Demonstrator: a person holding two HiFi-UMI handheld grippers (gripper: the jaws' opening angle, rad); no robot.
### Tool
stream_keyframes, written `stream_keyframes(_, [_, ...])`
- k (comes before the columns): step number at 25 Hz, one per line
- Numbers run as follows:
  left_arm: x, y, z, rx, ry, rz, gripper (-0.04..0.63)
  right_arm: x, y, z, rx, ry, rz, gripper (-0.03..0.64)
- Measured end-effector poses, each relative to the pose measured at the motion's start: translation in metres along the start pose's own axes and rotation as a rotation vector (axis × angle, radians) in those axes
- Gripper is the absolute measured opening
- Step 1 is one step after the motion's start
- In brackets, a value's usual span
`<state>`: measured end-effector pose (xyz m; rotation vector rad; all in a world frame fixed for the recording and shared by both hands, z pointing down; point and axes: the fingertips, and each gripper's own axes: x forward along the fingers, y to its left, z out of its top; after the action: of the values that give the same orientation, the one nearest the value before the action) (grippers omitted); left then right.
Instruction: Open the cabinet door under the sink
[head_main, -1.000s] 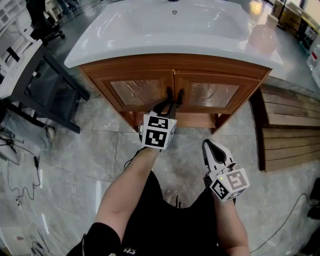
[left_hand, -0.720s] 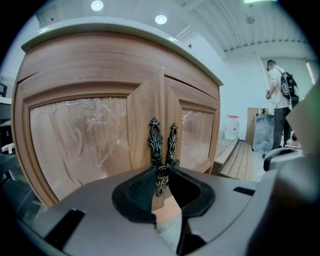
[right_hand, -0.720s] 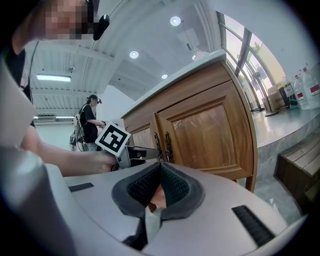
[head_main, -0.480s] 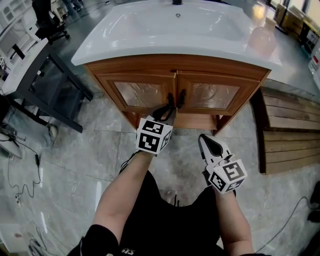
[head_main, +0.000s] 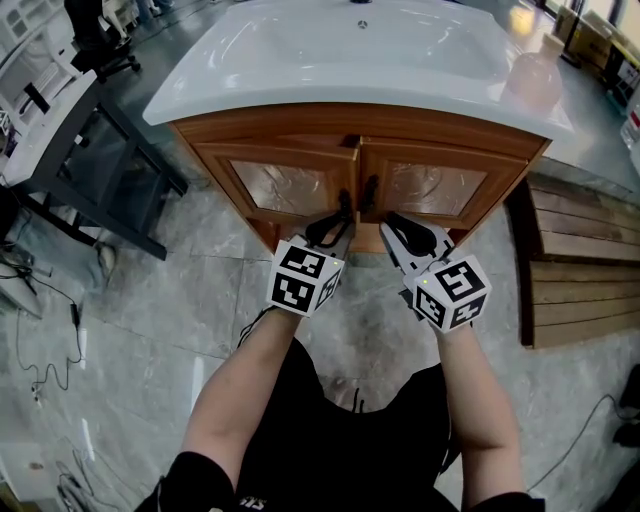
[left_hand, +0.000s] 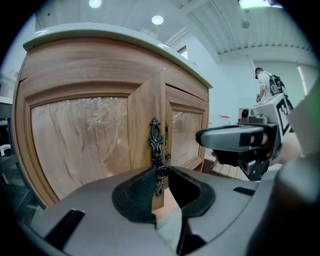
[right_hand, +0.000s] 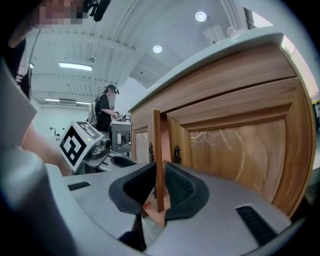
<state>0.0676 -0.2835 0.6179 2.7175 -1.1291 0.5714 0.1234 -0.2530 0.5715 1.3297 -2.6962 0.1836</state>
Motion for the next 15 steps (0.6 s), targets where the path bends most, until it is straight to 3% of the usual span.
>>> stream_keyframes(7, [-0.010,-0.005,-0.006,0.004,0.004,-0.018,0.086,0.032,0.020,-0.005,0.039,-0.002,0.110,0.120])
stream_keyframes(15, [-0.017,-0.008,-0.008,0.012,-0.004,-0.031,0.086,0.046,0.026,-0.009,0.048,0.002,0.146,0.133])
